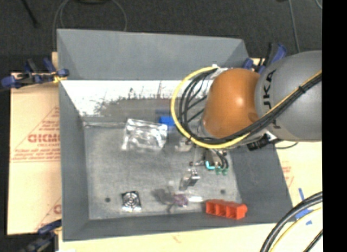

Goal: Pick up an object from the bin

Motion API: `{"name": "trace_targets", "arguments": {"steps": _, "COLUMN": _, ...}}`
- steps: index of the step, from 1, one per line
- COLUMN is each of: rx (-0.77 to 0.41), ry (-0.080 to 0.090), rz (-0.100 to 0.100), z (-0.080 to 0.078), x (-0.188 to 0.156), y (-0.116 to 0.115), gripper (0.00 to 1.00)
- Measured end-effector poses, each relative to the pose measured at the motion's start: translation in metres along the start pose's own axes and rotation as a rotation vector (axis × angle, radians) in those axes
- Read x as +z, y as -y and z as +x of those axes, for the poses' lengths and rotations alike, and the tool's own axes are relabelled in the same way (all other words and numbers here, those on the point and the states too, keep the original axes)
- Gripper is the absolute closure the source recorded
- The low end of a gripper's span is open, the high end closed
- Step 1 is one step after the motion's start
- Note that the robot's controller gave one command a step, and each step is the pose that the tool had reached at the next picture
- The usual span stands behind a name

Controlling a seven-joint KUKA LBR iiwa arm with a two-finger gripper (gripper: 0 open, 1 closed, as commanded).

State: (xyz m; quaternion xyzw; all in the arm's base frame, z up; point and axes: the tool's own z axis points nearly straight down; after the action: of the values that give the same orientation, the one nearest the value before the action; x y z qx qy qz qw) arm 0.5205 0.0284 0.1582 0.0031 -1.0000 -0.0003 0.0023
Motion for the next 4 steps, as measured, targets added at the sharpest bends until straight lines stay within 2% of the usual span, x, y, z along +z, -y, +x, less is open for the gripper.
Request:
{"name": "trace_targets", "arguments": {"steps": 1, "rx": -0.737, "ry": 0.003, "rz": 0.001, "z": 0.018, "x": 0.067, "y": -0.058, "gripper": 0.00}}
{"name": "trace_targets", "arguments": {"steps": 2, "rx": -0.681, "ry": 0.016, "rz": -0.004, "z": 0.021, "x": 0.081, "y": 0.021, "gripper": 0.00}}
{"name": "trace_targets", "arguments": {"steps": 3, "rx": -0.682, "ry": 0.000, "rz": 0.006, "z": 0.022, "x": 0.079, "y": 0.026, "gripper": 1.00}}
{"name": "trace_targets", "arguments": {"steps": 4, "rx": -0.694, "ry": 0.012, "rz": 0.004, "z": 0.042, "x": 0.002, "y": -0.002, "gripper": 1.00}}
